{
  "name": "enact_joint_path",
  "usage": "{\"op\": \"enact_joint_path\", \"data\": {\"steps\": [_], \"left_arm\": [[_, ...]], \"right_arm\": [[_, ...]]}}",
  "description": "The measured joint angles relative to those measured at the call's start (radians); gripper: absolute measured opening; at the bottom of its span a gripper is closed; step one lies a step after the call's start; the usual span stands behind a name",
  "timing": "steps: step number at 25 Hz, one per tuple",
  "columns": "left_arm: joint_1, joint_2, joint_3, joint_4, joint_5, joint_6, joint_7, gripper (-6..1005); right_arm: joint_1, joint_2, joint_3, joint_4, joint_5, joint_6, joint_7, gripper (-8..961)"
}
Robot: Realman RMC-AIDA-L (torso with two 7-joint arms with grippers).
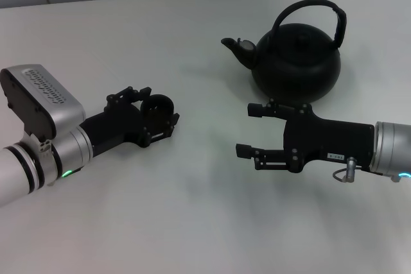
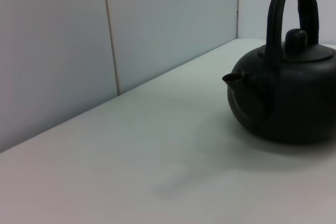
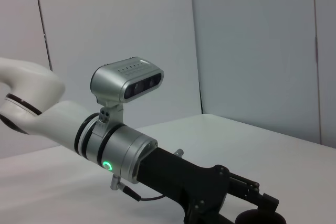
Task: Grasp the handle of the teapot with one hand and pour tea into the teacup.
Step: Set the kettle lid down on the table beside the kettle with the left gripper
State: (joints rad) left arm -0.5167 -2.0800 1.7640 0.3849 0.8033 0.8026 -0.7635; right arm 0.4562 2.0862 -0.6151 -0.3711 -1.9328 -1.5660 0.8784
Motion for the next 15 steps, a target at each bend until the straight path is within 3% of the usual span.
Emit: {"op": "enact_joint_path", "data": {"steps": [10,15], "left_arm": [[0.023,0.007,-0.002,0.026,0.005,0.046,-0.023,795],[0.117,0.027,-0.003,0.124,0.009,0.065,-0.04,797]], "right_arm": [[-0.013,0.0,0.006,-0.003,0.006,-0.003,0.001,769],[-0.058,-0.002,0.026,-0.006,0.105,-0.035,-0.008,765]]}}
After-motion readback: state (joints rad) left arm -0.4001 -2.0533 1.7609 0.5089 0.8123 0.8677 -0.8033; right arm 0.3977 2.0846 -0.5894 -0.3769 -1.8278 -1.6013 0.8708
